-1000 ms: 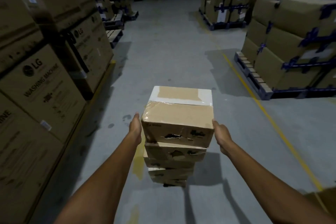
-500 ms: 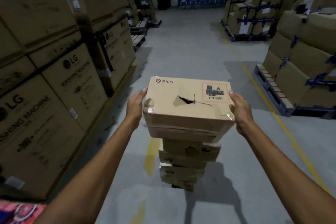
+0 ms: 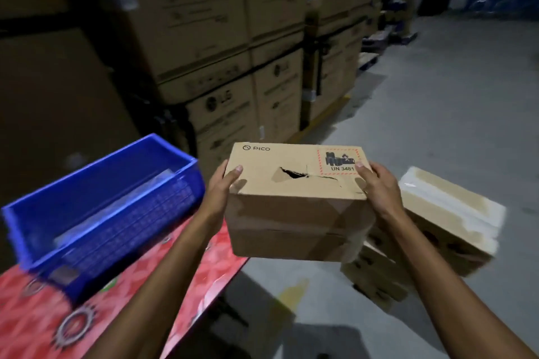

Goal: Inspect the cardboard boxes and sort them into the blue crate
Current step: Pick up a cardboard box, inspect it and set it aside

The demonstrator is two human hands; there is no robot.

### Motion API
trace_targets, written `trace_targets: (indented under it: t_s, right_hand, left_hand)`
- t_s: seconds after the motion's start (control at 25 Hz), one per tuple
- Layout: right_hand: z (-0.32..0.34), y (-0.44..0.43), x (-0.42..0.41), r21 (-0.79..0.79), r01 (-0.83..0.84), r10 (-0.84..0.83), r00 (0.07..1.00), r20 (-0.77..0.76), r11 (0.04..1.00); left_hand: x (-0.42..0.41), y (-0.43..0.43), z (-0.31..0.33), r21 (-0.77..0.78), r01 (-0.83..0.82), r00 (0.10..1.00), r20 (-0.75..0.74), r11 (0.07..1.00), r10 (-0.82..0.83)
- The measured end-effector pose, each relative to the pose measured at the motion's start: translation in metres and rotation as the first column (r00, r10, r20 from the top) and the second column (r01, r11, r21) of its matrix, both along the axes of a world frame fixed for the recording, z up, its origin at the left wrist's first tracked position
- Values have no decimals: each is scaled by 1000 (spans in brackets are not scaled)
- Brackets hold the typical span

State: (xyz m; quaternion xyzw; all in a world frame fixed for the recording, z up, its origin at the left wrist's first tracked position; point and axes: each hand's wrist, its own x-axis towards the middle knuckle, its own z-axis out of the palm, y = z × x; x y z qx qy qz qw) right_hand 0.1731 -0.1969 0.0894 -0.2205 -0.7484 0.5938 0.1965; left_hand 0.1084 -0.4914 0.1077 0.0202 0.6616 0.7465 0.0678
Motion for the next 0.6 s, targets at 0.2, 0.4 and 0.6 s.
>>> trace_targets:
  t_s: [0.2, 0.4, 0.6]
  right_hand:
    - [-28, -152, -11, 62, -281, 281, 960, 11, 958]
    - [-44, -266, -6, 107, -510, 508, 860, 51, 853]
    - [-94, -318, 12, 215, -635, 598, 772, 215, 742]
  left_hand:
    - [62, -170, -27, -87, -279, 955, 74, 956, 286]
    - [129, -268, -56, -246, -522, 844, -10, 817, 537]
    - [165, -300, -105, -748, -388, 864, -92, 538, 495]
